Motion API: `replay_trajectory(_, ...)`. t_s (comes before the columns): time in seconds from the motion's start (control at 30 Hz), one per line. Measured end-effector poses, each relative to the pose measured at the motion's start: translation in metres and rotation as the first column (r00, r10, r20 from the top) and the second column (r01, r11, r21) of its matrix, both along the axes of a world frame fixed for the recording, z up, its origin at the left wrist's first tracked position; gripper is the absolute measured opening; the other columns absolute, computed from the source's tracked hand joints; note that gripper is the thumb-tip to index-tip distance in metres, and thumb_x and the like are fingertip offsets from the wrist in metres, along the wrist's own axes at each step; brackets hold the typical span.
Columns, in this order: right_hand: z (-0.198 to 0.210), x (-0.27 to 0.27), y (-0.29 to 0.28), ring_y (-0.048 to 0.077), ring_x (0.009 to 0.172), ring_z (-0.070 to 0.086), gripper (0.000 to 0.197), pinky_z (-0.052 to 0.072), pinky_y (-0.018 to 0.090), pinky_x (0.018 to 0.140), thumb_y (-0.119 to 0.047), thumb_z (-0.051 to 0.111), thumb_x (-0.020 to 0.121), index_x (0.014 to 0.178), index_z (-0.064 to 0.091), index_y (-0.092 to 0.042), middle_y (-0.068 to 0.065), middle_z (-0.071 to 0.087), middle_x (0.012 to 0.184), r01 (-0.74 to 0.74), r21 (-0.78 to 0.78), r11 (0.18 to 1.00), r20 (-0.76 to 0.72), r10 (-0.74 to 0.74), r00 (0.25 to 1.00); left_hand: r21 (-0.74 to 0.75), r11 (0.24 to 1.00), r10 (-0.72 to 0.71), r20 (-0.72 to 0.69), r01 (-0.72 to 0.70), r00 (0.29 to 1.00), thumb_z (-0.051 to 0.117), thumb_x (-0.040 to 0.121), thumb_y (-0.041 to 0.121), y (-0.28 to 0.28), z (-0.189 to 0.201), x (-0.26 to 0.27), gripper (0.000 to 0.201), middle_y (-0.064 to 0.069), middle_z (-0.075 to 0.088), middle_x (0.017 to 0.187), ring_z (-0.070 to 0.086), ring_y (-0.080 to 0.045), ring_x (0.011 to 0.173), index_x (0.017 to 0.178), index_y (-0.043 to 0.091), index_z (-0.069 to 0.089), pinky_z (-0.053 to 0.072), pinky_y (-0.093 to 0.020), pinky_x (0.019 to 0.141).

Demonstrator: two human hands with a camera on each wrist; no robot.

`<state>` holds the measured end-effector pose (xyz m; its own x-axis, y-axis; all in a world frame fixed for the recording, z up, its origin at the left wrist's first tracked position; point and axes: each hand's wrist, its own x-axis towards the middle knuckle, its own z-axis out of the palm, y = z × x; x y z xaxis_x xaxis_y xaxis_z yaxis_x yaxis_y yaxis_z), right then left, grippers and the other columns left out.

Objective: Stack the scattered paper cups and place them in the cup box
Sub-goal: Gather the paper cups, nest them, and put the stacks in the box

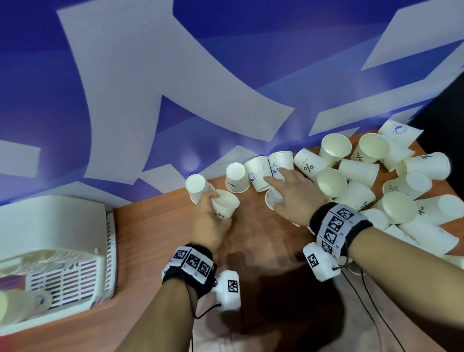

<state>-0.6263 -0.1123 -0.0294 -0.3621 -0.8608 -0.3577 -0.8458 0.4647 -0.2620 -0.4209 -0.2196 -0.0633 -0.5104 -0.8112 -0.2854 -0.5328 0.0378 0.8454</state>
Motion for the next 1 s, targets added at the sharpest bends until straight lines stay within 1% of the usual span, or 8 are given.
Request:
replay_trajectory(0.1, 0.0, 0.001, -0.009, 0.03, 0.141, 0.026, 0.07, 0.03, 0.044, 0.112, -0.037, 0.058, 0.09, 0.152, 0.026, -0.035, 0.007, 0.022, 0.158, -0.006, 0.087, 0.996, -0.043, 0.01, 0.999, 0.069, 0.993, 0.097, -0.066, -0.093, 0.993, 0.075, 0.066, 0.01, 0.004, 0.011, 0.01, 0.065, -0.013, 0.059, 0.12, 0.062, -0.026, 0.1, 0.11, 0.041, 0.041, 0.052, -0.036, 0.086)
replay_trajectory(0.2, -0.005, 0.004, -0.017, 0.031, 0.13, 0.037, 0.062, 0.038, 0.043, 0.103, -0.036, 0.057, 0.089, 0.147, 0.035, -0.033, 0.006, 0.033, 0.148, -0.011, 0.131, 0.991, -0.076, 0.021, 0.997, 0.115, 0.98, 0.173, -0.07, -0.164, 0.982, 0.08, 0.069, 0.002, 0.006, 0.016, 0.02, 0.077, -0.012, 0.06, 0.122, 0.062, -0.025, 0.107, 0.129, 0.023, 0.037, 0.051, -0.035, 0.094)
replay_trajectory(0.3, -0.011, 0.006, -0.022, 0.032, 0.124, 0.041, 0.055, 0.044, 0.043, 0.097, -0.032, 0.057, 0.088, 0.141, 0.042, -0.028, 0.008, 0.038, 0.139, -0.014, 0.162, 0.987, -0.065, 0.025, 0.998, 0.134, 0.97, 0.208, -0.037, -0.201, 0.977, 0.081, 0.074, 0.006, 0.005, 0.021, 0.031, 0.076, -0.007, 0.063, 0.113, 0.062, -0.014, 0.091, 0.134, 0.016, 0.035, 0.049, -0.014, 0.077)
replay_trajectory(0.4, -0.015, 0.008, -0.025, 0.033, 0.122, 0.041, 0.049, 0.046, 0.043, 0.095, -0.029, 0.059, 0.088, 0.135, 0.046, -0.026, 0.008, 0.04, 0.135, -0.009, 0.175, 0.984, -0.077, 0.023, 0.997, 0.114, 0.972, 0.208, -0.023, -0.204, 0.978, 0.081, 0.075, 0.006, 0.004, 0.028, 0.041, 0.064, 0.004, 0.063, 0.102, 0.062, -0.005, 0.083, 0.118, 0.028, 0.039, 0.046, -0.006, 0.066)
replay_trajectory(0.6, -0.014, 0.011, -0.026, 0.031, 0.114, 0.045, 0.046, 0.048, 0.042, 0.093, -0.011, 0.059, 0.087, 0.13, 0.051, -0.024, 0.008, 0.044, 0.127, -0.002, 0.138, 0.99, -0.074, 0.013, 0.997, 0.132, 0.975, 0.182, -0.001, -0.181, 0.983, 0.086, 0.069, 0.01, 0.004, 0.033, 0.052, 0.06, -0.003, 0.069, 0.104, 0.068, -0.017, 0.09, 0.109, 0.034, 0.048, 0.055, -0.028, 0.08)
replay_trajectory(0.67, -0.009, 0.012, -0.025, 0.031, 0.114, 0.047, 0.046, 0.048, 0.041, 0.094, -0.012, 0.06, 0.087, 0.13, 0.051, -0.023, 0.008, 0.045, 0.127, 0.004, 0.113, 0.994, -0.065, 0.004, 0.998, 0.112, 0.978, 0.176, 0.01, -0.176, 0.984, 0.087, 0.068, 0.013, 0.005, 0.036, 0.054, 0.057, -0.002, 0.067, 0.103, 0.066, -0.017, 0.091, 0.103, 0.035, 0.047, 0.053, -0.027, 0.078)
replay_trajectory(0.83, 0.014, 0.014, -0.016, 0.031, 0.113, 0.052, 0.05, 0.046, 0.042, 0.099, -0.021, 0.065, 0.085, 0.132, 0.051, -0.022, 0.01, 0.048, 0.126, 0.057, 0.042, 0.997, 0.029, -0.059, 0.998, 0.121, 0.968, 0.222, -0.006, -0.219, 0.975, 0.089, 0.062, 0.009, 0.009, 0.046, 0.059, 0.066, 0.002, 0.062, 0.103, 0.059, -0.009, 0.089, 0.112, 0.02, 0.048, 0.046, -0.018, 0.068)
replay_trajectory(1.0, 0.04, 0.034, -0.011, 0.027, 0.11, 0.054, 0.051, 0.042, 0.035, 0.098, -0.026, 0.074, 0.08, 0.128, 0.057, -0.02, 0.008, 0.054, 0.121, 0.169, -0.167, 0.971, 0.248, -0.124, 0.961, 0.116, 0.959, 0.265, -0.046, -0.258, 0.963, 0.089, 0.052, 0.022, 0.017, 0.06, 0.073, 0.075, 0.002, 0.062, 0.106, 0.064, -0.024, 0.097, 0.114, 0.032, 0.048, 0.058, -0.048, 0.081)
